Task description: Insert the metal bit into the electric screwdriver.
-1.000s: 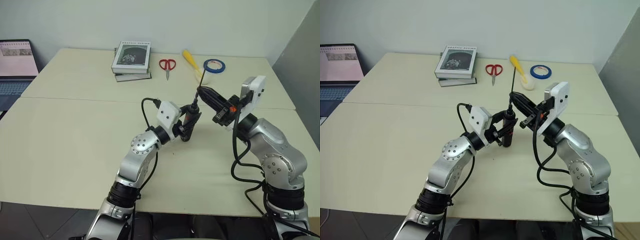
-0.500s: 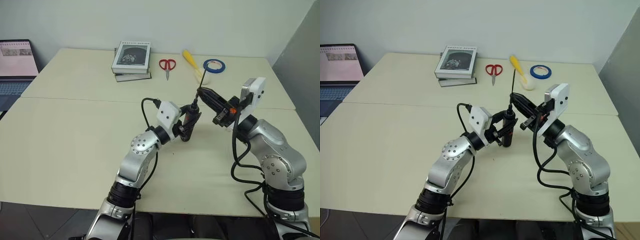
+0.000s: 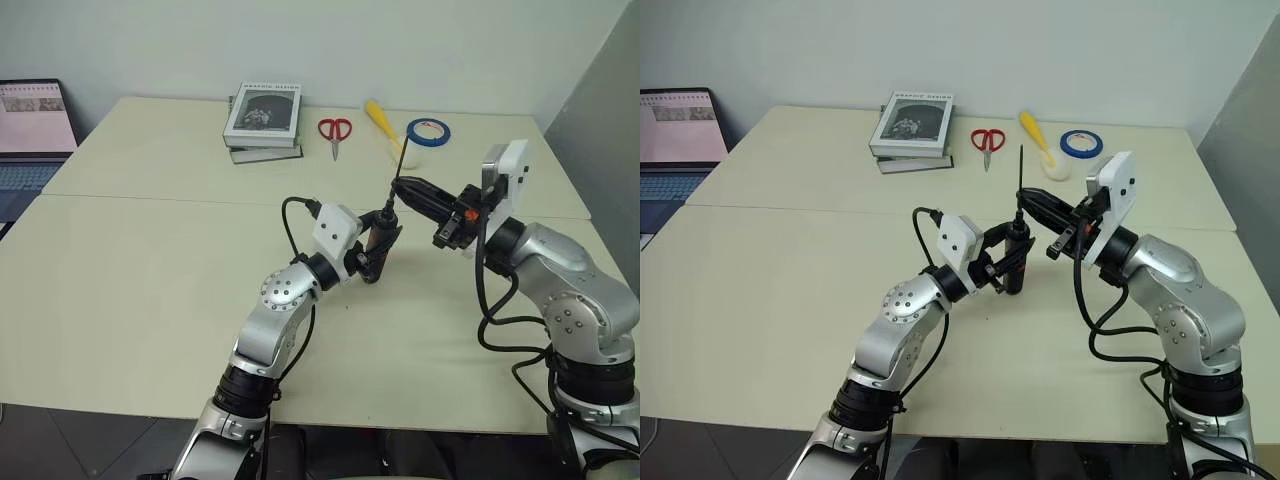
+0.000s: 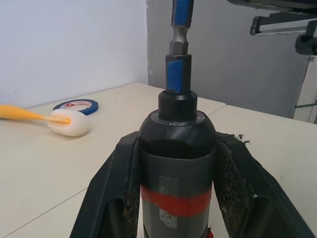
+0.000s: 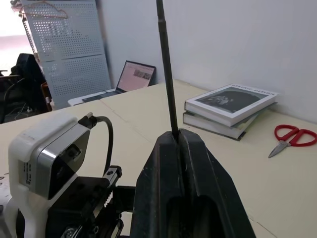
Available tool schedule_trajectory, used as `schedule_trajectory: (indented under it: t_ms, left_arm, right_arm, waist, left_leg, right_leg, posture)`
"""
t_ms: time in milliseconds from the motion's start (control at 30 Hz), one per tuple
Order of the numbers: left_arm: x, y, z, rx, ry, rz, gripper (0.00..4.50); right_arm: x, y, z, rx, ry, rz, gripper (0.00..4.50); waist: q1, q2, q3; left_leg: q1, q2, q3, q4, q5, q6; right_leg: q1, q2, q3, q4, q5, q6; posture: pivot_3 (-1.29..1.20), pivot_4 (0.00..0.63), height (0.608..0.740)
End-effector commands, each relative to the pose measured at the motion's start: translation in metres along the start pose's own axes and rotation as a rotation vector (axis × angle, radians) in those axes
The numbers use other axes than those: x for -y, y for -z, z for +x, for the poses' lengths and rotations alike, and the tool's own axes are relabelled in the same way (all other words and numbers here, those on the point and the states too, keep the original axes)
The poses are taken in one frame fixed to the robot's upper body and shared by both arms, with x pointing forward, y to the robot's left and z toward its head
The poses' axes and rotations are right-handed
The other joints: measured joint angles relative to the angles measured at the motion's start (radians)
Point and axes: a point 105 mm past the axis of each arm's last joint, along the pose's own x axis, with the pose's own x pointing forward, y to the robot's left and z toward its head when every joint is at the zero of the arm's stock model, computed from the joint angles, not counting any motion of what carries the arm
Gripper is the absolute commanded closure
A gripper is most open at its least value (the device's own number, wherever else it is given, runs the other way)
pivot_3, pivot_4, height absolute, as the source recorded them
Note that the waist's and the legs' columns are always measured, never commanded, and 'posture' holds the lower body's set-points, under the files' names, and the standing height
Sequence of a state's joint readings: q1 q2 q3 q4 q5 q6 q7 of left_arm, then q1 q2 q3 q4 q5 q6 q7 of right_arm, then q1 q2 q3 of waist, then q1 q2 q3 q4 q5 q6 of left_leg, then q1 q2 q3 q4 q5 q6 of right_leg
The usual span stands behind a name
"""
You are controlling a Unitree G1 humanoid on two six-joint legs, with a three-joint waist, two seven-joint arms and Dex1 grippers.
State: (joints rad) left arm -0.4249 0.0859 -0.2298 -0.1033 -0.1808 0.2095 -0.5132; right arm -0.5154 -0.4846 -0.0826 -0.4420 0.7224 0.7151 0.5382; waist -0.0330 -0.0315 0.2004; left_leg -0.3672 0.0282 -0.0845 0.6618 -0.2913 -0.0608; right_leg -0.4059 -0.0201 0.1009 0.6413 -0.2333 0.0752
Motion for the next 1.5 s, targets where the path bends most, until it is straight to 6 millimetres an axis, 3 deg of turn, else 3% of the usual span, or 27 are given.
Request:
schedule_trajectory:
  t_ms: [33, 567, 833, 1100, 1333, 1500]
  left_arm:
    - [0.007, -0.009, 0.003, 0.036, 0.023, 0.021, 2.84]
    - [0.006, -0.009, 0.003, 0.035, 0.018, 0.018, 2.84]
    - [0.006, -0.009, 0.003, 0.036, 0.013, 0.018, 2.84]
    - [0.007, -0.010, 0.004, 0.038, 0.014, 0.015, 2.84]
    - [0.006, -0.011, 0.005, 0.041, 0.019, 0.016, 2.84]
    - [0.006, -0.011, 0.004, 0.041, 0.013, 0.015, 2.84]
  right_arm:
    - [-0.005, 0.008, 0.001, -0.063, -0.049, 0.050, 4.50]
    - [-0.011, 0.006, 0.003, -0.119, -0.100, 0.001, 4.50]
    - [-0.003, 0.006, 0.003, -0.163, -0.126, -0.051, 4.50]
    - [-0.004, 0.008, 0.002, -0.191, -0.149, 0.007, 4.50]
    - [0.011, 0.004, 0.001, -0.185, -0.173, 0.012, 4.50]
    - [0.010, 0.003, 0.001, -0.180, -0.221, 0.026, 4.50]
  waist:
    - [0.000, 0.000, 0.000]
    - [0.000, 0.000, 0.000]
    - [0.000, 0.000, 0.000]
    - [0.000, 0.000, 0.000]
    - [0.000, 0.000, 0.000]
    - [0.000, 0.000, 0.000]
  left_leg:
    - [0.000, 0.000, 0.000, 0.000, 0.000, 0.000]
    - [0.000, 0.000, 0.000, 0.000, 0.000, 0.000]
    - [0.000, 0.000, 0.000, 0.000, 0.000, 0.000]
    - [0.000, 0.000, 0.000, 0.000, 0.000, 0.000]
    - [0.000, 0.000, 0.000, 0.000, 0.000, 0.000]
    - [0.000, 0.000, 0.000, 0.000, 0.000, 0.000]
  right_leg:
    - [0.000, 0.000, 0.000, 0.000, 0.000, 0.000]
    - [0.000, 0.000, 0.000, 0.000, 0.000, 0.000]
    - [0.000, 0.000, 0.000, -0.001, 0.000, 0.000]
    - [0.000, 0.000, 0.000, -0.001, 0.000, 0.000]
    - [0.000, 0.000, 0.000, -0.001, 0.000, 0.000]
    - [0.000, 0.000, 0.000, -0.001, 0.000, 0.000]
  posture:
    - [0.00, 0.150, 0.740]
    - [0.00, 0.150, 0.740]
    - [0.00, 0.150, 0.740]
    - [0.00, 0.150, 0.740]
    - [0.00, 0.150, 0.740]
    - [0.00, 0.150, 0.740]
